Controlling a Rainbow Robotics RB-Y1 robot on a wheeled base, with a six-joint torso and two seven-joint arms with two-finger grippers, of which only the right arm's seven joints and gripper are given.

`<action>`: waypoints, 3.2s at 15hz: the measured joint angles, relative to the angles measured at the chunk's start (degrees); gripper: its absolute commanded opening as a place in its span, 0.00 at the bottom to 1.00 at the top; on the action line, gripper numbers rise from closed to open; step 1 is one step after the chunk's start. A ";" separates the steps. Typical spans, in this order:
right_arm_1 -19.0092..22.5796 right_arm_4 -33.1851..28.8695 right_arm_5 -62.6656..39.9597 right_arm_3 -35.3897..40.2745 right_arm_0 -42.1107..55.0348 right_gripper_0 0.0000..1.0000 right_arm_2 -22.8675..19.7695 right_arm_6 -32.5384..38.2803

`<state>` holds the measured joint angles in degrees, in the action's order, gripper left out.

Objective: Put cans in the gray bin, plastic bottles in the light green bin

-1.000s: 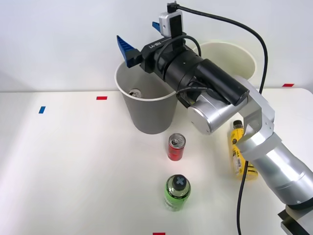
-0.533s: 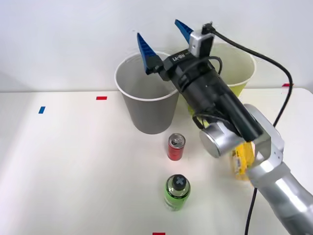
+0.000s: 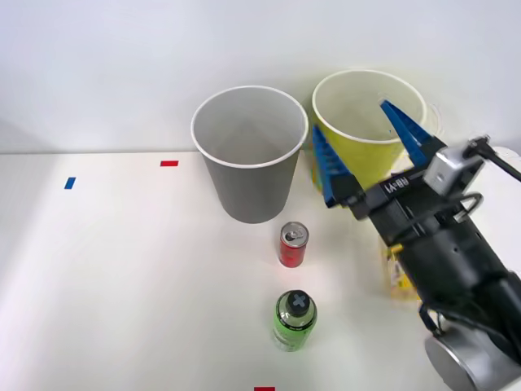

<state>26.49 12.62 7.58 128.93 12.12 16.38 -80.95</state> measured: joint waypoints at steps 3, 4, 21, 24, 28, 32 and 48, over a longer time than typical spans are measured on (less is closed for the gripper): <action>0.66 0.04 5.37 3.95 13.25 1.00 -3.91 -0.11; 0.01 0.15 7.36 4.31 17.01 1.00 -4.86 -0.14; -18.05 -2.17 3.79 2.43 33.73 1.00 -12.37 1.84; -18.55 -6.64 11.06 -3.02 33.40 1.00 -12.19 9.32; -20.40 -12.32 20.22 -11.22 34.53 1.00 -11.68 15.76; -20.99 -13.37 29.04 -19.59 36.60 1.00 -10.96 12.66; -14.79 -9.76 31.27 -23.55 44.28 1.00 -2.75 -11.62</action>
<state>11.70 2.86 38.85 105.38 56.40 13.63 -92.57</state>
